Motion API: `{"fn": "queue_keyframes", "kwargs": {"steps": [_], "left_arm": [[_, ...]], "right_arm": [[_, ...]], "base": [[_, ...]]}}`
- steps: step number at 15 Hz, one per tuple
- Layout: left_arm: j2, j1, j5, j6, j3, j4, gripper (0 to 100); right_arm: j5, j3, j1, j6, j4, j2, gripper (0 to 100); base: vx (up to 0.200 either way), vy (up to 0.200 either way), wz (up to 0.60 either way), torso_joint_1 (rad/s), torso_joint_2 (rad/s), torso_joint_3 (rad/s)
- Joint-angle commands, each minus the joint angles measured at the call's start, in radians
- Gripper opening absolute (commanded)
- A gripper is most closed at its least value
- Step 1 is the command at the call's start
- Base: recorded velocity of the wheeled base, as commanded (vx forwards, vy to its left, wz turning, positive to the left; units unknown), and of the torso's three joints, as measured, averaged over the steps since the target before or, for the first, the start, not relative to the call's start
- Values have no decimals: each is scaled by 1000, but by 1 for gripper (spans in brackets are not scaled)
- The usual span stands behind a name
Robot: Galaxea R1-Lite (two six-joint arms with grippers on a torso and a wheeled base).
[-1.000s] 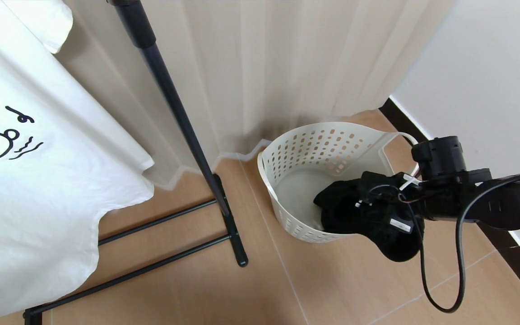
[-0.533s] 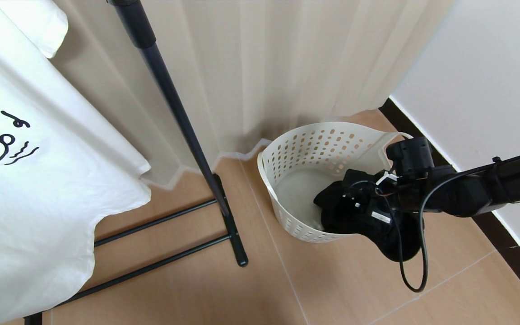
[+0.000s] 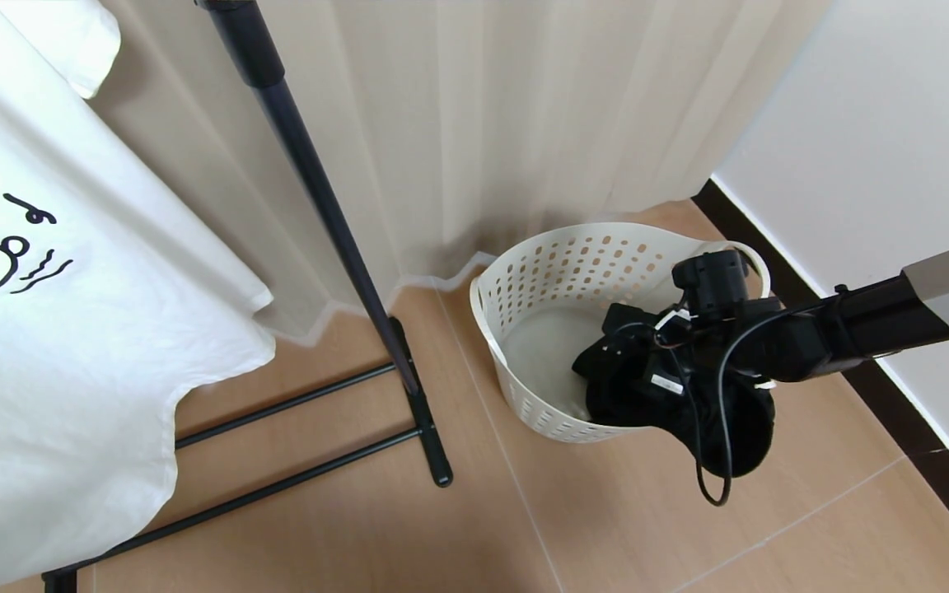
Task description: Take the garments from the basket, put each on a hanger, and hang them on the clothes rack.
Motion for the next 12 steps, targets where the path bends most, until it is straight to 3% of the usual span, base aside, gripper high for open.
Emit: {"fn": "queue_keyframes", "kwargs": {"steps": [1, 7, 8, 12], "left_arm": [[1, 0, 0, -1, 0, 0, 100], [1, 0, 0, 1, 0, 0, 100], [1, 0, 0, 1, 0, 0, 100], [1, 0, 0, 1, 0, 0, 100]], "right_arm": [[-1, -32, 0, -1, -1, 34, 100], [-1, -78, 0, 1, -1, 70, 100], [-1, -81, 0, 1, -3, 73, 0], [-16, -90, -1, 2, -3, 83, 0]], "base": [[0, 0, 0, 0, 0, 0], [0, 0, 0, 0, 0, 0], [0, 0, 0, 0, 0, 0], [0, 0, 0, 0, 0, 0]]}}
